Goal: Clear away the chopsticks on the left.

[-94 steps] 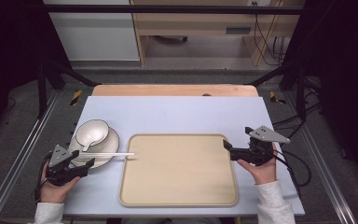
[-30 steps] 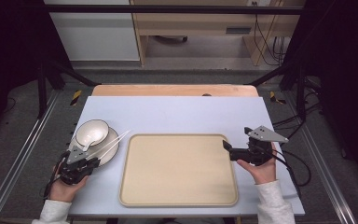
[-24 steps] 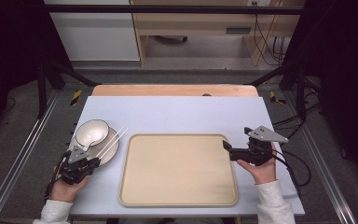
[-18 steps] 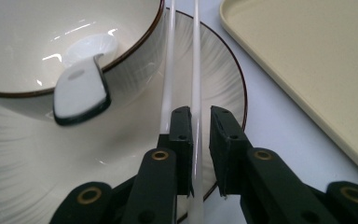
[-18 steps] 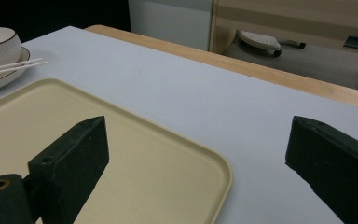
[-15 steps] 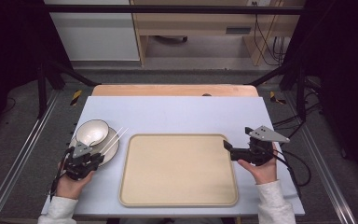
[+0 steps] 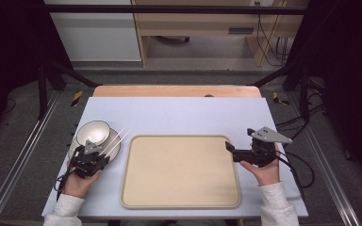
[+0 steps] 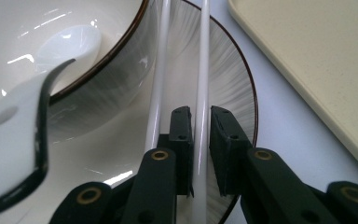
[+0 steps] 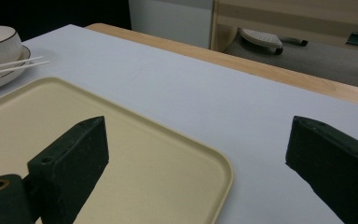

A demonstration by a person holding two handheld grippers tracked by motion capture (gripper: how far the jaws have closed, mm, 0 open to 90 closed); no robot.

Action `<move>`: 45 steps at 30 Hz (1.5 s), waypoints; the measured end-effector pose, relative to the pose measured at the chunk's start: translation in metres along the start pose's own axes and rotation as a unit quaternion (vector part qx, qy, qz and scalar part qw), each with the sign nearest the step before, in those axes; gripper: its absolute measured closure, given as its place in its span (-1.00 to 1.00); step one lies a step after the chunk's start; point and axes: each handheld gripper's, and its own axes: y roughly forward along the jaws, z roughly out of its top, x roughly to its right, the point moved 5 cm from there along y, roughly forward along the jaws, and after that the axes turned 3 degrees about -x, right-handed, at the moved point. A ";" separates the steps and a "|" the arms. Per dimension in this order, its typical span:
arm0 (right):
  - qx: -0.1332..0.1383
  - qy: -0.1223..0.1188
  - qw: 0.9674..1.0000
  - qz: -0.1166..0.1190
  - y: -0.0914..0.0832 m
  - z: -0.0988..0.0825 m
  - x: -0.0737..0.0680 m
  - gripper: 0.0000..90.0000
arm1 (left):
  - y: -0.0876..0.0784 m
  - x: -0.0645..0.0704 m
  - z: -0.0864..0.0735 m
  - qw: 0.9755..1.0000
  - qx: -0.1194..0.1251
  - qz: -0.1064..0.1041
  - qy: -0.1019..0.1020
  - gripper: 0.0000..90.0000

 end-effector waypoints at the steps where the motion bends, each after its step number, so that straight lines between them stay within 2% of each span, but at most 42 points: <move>1: 0.001 0.001 1.000 0.000 0.000 0.000 0.000 -0.86 | 0.000 0.000 0.000 1.000 -0.001 -0.001 -0.001 0.79; 2: 0.000 0.002 1.000 0.000 0.000 0.000 0.000 -0.86 | -0.001 0.000 0.000 1.000 -0.001 -0.001 -0.003 0.85; 7: 0.001 0.002 1.000 -0.001 -0.001 0.000 0.000 -0.86 | -0.002 0.002 0.000 1.000 -0.001 -0.003 -0.005 0.87; 11: 0.000 0.001 1.000 -0.003 -0.001 0.000 0.001 -0.86 | -0.006 0.004 0.002 1.000 0.007 -0.001 -0.010 0.87; 15: 0.002 0.003 1.000 -0.003 -0.001 0.001 0.001 -0.87 | -0.014 0.006 0.005 0.999 0.022 0.005 -0.024 0.87; 17: 0.005 0.005 1.000 -0.005 -0.003 0.001 0.002 -0.87 | -0.020 0.010 0.008 0.998 0.039 0.004 -0.041 0.87; 23: 0.011 0.010 1.000 -0.010 -0.006 0.002 0.004 -0.88 | -0.030 0.018 0.012 0.996 0.062 0.010 -0.057 0.87; 25: 0.014 0.011 1.000 -0.012 -0.007 0.003 0.005 -0.89 | -0.036 0.024 0.014 0.994 0.080 0.016 -0.070 0.87; 28: 0.014 0.013 1.000 -0.012 -0.008 0.003 0.006 -0.89 | -0.039 0.028 0.015 0.993 0.089 0.018 -0.072 0.87; 29: 0.015 0.014 1.000 -0.013 -0.008 0.003 0.006 -0.89 | -0.041 0.031 0.016 0.992 0.101 0.018 -0.078 0.87; 33: 0.016 0.016 1.000 -0.013 -0.008 0.003 0.006 -0.90 | -0.044 0.038 0.017 0.991 0.110 0.022 -0.079 0.87; 34: 0.016 0.017 1.000 -0.013 -0.008 0.003 0.006 -0.90 | -0.044 0.042 0.018 0.990 0.113 0.022 -0.085 0.87; 36: 0.016 0.016 1.000 -0.014 -0.008 0.003 0.006 -0.90 | -0.045 0.044 0.018 0.990 0.113 0.023 -0.085 0.87; 37: 0.018 0.018 1.000 -0.016 -0.008 0.003 0.007 -0.90 | -0.045 0.048 0.018 0.988 0.118 0.022 -0.094 0.87; 39: 0.017 0.019 1.000 -0.017 -0.008 0.003 0.007 -0.91 | -0.045 0.051 0.018 0.987 0.120 0.021 -0.100 0.87; 45: 0.017 0.019 0.999 -0.021 -0.009 0.002 0.007 -0.91 | -0.045 0.064 0.022 0.986 0.128 0.014 -0.109 0.87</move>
